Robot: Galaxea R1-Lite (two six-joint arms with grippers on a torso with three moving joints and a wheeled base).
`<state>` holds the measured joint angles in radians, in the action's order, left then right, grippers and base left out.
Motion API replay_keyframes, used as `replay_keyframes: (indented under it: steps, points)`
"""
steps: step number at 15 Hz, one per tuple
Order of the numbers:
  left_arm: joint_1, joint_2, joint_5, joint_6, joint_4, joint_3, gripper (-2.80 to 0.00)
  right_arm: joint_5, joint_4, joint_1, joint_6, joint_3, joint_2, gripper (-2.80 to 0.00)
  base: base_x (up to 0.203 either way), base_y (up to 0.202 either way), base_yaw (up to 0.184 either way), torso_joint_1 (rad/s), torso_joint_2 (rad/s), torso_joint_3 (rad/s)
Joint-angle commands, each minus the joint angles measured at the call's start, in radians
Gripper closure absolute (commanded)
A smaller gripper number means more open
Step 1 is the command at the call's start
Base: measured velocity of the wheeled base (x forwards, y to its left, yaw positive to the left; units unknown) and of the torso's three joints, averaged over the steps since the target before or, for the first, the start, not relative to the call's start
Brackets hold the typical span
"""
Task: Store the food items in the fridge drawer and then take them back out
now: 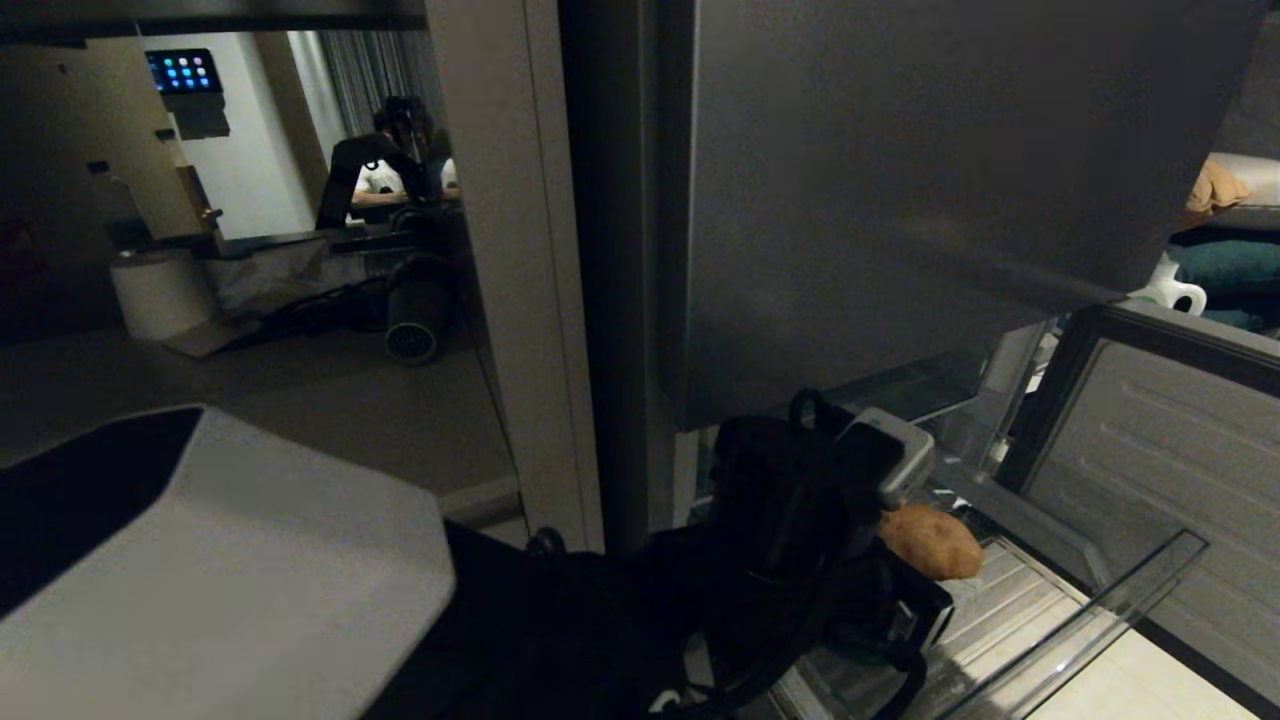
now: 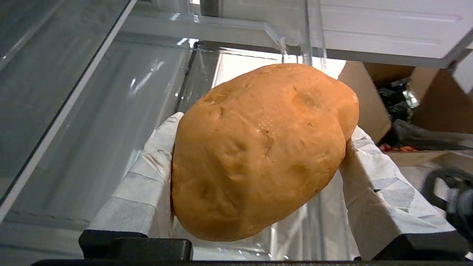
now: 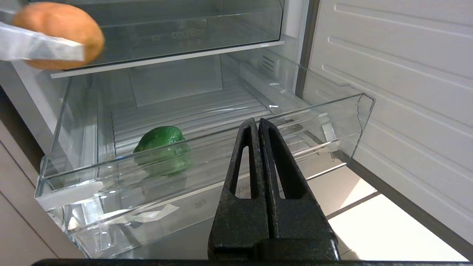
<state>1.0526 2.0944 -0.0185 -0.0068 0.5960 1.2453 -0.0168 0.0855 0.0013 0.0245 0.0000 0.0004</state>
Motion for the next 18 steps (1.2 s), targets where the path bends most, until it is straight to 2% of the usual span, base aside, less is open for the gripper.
replay_keyframes:
  steps: [1, 2, 5, 14, 18]
  points:
    - [0.000, 0.052, -0.003, 0.013, 0.003, 0.045, 0.00, 0.000, 0.002, 0.000, 0.000, 0.031, -0.002, 0.00, 0.000, 0.000, 0.000, 0.000, 0.00, 0.000]
    - [0.001, 0.064, -0.005, 0.016, 0.002, 0.065, -2.80, 0.000, 0.002, 0.000, 0.000, 0.031, -0.002, 0.00, 0.000, 0.000, 0.000, 0.000, 0.00, 0.000]
    - [0.001, 0.075, -0.026, 0.014, 0.004, 0.077, -2.80, 0.000, 0.002, 0.000, 0.000, 0.031, -0.002, 0.00, 0.000, 0.000, 0.000, 0.000, 0.00, 0.000]
    - [0.001, 0.070, -0.029, 0.011, 0.004, 0.075, -2.80, 0.000, 0.002, 0.000, 0.000, 0.031, -0.002, 0.00, 0.000, 0.000, 0.000, 0.000, 0.00, 0.000]
    - [0.023, -0.038, -0.061, 0.008, 0.037, -0.010, -2.80, 0.000, 0.002, 0.000, 0.000, 0.031, -0.002, 0.00, 0.000, 0.000, 0.000, 0.000, 0.00, 0.000]
